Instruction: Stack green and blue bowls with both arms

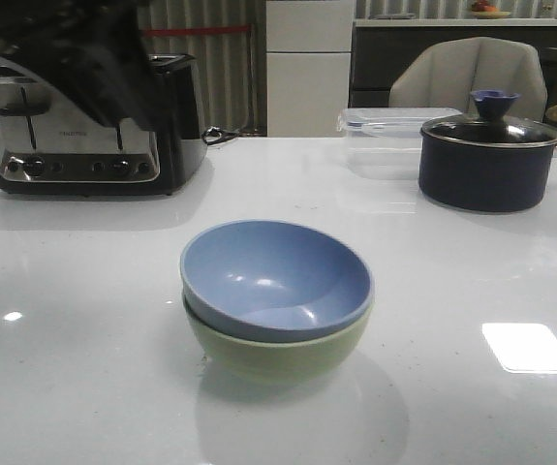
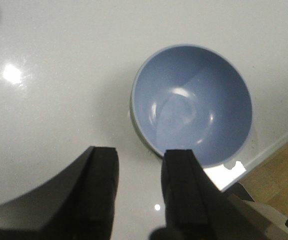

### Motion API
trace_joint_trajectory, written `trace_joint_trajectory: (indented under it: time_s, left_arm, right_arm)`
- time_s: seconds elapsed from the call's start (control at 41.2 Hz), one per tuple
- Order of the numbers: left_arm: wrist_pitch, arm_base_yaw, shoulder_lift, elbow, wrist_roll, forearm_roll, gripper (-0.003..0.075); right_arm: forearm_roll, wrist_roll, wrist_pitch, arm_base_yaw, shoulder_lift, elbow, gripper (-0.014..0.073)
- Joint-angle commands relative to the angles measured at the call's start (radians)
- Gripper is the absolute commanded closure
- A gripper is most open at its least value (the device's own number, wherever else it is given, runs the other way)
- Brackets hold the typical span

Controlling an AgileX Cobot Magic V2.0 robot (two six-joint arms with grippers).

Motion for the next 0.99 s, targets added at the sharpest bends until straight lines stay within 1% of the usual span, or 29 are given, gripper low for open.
trace_joint_trajectory:
  time_s: [0.0,0.315,0.509,0.558,0.703,0.752,0.873,0.97]
  left_arm:
    - [-0.035,-0.007,-0.152,0.06,0.001,0.007,0.0403]
    - [-0.024,-0.007,-0.514,0.299,0.001,0.037,0.0403]
    - [0.012,-0.007,-0.677,0.377,-0.001,0.079,0.0404]
    - [0.013,-0.007,-0.702,0.385,-0.015,0.097,0.0404]
    - [0.019,-0.003,-0.757,0.394,-0.163,0.214,0.0404]
    - [0.025,-0.003,-0.76,0.394,-0.189,0.243,0.0404]
    - [0.032,-0.003,-0.76,0.394,-0.189,0.243,0.0404]
    - [0.032,-0.003,-0.76,0.394,-0.189,0.243,0.0404]
  right_arm:
    - [-0.006,-0.01,-0.062,0.0,-0.003,-0.026,0.016]
    - [-0.005,-0.01,-0.053,0.0,-0.003,-0.026,0.016]
    - [-0.007,-0.01,-0.018,-0.001,-0.003,-0.026,0.016]
    - [-0.015,-0.01,-0.004,-0.001,-0.003,-0.026,0.016]
    - [-0.051,0.025,0.034,-0.001,-0.003,-0.026,0.016]
    - [-0.064,0.051,0.038,-0.001,-0.003,-0.026,0.016]
    - [-0.098,0.112,0.033,-0.001,-0.003,-0.026,0.016]
    - [-0.098,0.114,0.032,-0.001,-0.003,-0.026,0.016]
